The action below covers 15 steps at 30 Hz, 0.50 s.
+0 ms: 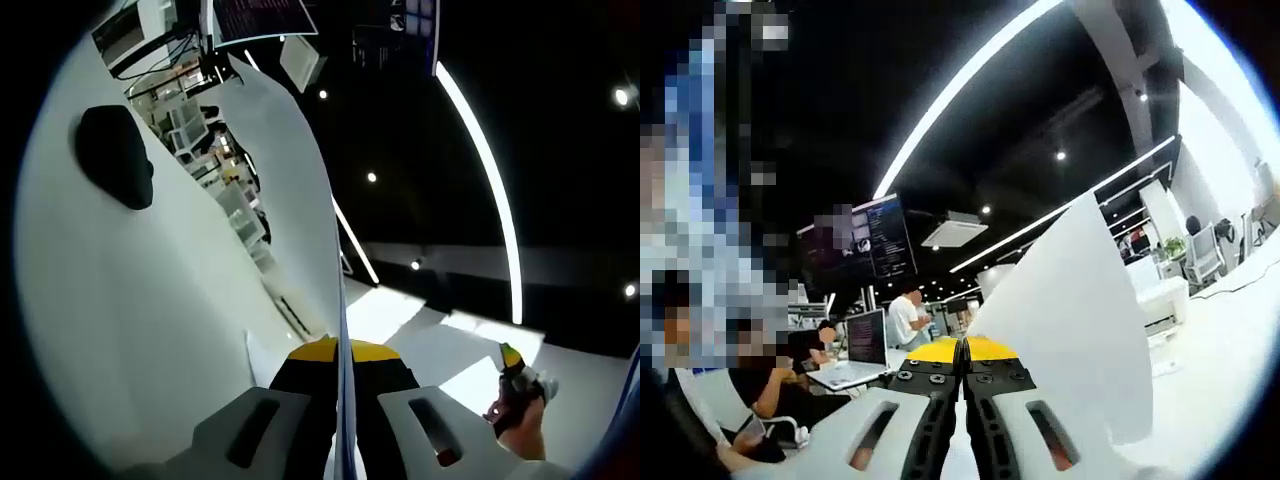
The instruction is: Organize the stack of printing papers by aligning and flattening the scattered papers on the table
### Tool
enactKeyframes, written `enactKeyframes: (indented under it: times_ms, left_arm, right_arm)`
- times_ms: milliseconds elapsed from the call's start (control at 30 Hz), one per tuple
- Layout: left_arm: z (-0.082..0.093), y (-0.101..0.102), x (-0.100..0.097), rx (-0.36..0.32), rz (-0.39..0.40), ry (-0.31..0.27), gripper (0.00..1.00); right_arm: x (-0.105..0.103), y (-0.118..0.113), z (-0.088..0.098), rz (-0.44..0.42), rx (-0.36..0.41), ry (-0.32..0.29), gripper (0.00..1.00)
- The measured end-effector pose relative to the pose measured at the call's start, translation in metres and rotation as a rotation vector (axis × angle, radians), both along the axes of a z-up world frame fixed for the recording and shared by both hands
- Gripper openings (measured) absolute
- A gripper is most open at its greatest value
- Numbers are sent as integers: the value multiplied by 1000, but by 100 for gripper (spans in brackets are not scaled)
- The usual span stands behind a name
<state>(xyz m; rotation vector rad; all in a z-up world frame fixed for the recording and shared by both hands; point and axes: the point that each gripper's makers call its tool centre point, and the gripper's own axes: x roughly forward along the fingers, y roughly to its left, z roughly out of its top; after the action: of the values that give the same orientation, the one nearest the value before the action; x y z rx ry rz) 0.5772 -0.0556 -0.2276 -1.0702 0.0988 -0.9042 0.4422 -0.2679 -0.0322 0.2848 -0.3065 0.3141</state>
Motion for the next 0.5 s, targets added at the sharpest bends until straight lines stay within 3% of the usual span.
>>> enactKeyframes:
  times_ms: [500]
  left_arm:
    - [0,0,1,-3,0,0,6]
  right_arm:
    - [-7,13,25,47,2,-59,0]
